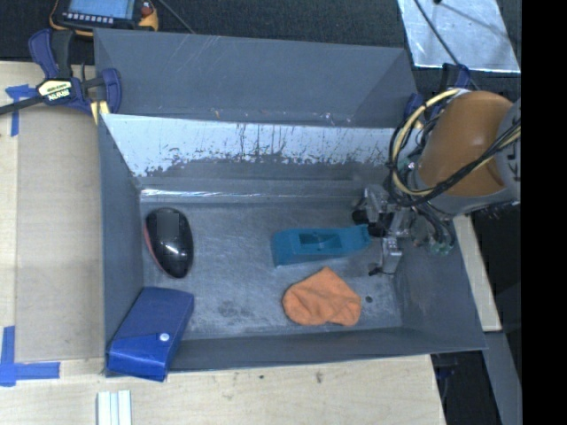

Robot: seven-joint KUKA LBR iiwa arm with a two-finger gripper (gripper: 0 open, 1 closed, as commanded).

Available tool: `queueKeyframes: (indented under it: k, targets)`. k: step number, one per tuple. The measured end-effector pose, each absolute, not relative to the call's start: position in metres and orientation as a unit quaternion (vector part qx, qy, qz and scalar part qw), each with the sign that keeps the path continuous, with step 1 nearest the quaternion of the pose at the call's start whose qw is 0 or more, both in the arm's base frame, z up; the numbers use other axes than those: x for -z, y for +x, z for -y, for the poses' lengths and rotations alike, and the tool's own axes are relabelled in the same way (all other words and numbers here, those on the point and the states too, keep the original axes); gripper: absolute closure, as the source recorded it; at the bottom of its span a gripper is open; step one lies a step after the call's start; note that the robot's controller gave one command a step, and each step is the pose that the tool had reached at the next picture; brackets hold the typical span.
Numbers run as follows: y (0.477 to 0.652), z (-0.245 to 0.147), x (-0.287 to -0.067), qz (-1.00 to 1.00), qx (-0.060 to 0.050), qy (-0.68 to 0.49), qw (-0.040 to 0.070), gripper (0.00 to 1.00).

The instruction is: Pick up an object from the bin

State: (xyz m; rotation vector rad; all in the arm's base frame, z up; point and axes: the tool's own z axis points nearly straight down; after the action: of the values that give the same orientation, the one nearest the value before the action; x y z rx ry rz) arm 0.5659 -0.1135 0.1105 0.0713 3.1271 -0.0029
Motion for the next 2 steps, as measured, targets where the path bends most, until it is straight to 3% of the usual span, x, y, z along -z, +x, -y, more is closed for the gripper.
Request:
queueKeyframes:
  k: [1,2]
  targets:
    - [0.576,0.095,-0.096,-1.0,0.0,0.016,0.001,0.0]
    - [0.59,0.07,-0.1,-0.998,0.001,0.066,0.001,0.0]
